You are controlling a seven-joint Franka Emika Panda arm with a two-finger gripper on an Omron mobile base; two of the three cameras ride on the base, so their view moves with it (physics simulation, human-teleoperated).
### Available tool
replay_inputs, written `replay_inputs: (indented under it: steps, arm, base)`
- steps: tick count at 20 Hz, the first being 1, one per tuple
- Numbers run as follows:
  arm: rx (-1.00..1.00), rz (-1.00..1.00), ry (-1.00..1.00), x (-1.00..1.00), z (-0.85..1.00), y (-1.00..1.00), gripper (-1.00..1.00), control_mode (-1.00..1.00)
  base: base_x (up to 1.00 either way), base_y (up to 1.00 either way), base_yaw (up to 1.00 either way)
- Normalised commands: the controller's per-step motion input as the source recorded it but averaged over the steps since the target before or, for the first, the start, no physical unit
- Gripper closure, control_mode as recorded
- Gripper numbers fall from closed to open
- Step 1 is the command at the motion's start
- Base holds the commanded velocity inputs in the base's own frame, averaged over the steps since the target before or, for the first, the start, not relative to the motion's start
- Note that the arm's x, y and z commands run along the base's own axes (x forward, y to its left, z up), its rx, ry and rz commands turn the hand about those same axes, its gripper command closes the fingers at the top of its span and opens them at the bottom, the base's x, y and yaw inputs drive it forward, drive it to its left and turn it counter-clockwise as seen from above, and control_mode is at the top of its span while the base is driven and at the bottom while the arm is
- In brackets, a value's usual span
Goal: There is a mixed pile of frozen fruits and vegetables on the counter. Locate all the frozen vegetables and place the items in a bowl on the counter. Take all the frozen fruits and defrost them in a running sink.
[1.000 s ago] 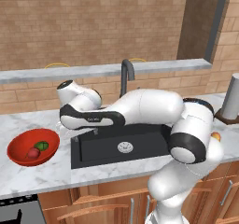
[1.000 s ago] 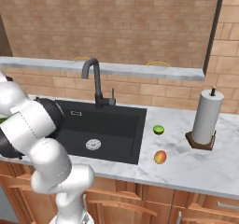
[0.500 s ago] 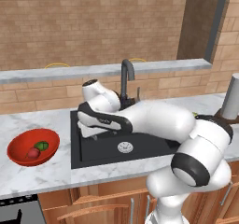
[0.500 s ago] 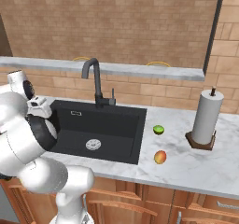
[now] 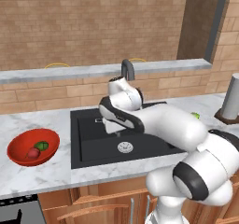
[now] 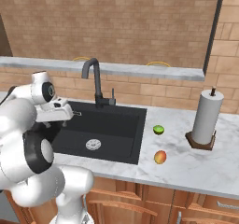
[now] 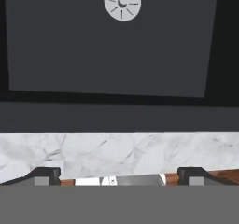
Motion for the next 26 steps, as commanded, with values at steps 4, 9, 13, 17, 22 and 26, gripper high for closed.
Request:
replay_inputs:
  steps: [4, 9, 13, 17, 22, 26]
  arm:
    - [0.01, 0.00, 0.02, 0.03, 0.00, -0.88, -1.00, -1.00]
    - [0.02, 0.00, 0.08, 0.06, 0.00, -0.93, -1.00, -1.00]
    - [0.00, 0.00, 0.06, 0.11, 0.07, -0.87, -1.00, -1.00]
    - [0.00, 0.00, 0.05, 0.07, 0.20, -0.78, -1.00, -1.00]
    - [0.00, 0.00, 0.05, 0.13, 0.13, -0.76, -1.00, -1.00]
    - [0.03, 0.00, 0.06, 0.11, 0.01, -0.83, -1.00, -1.00]
  base:
    - [0.00, 0.00, 0.00]
    - [0.00, 0.00, 0.00]
    - [0.00, 0.00, 0.00]
    - [0.00, 0.00, 0.00]
    - [0.00, 0.00, 0.00]
    - [0.00, 0.00, 0.00]
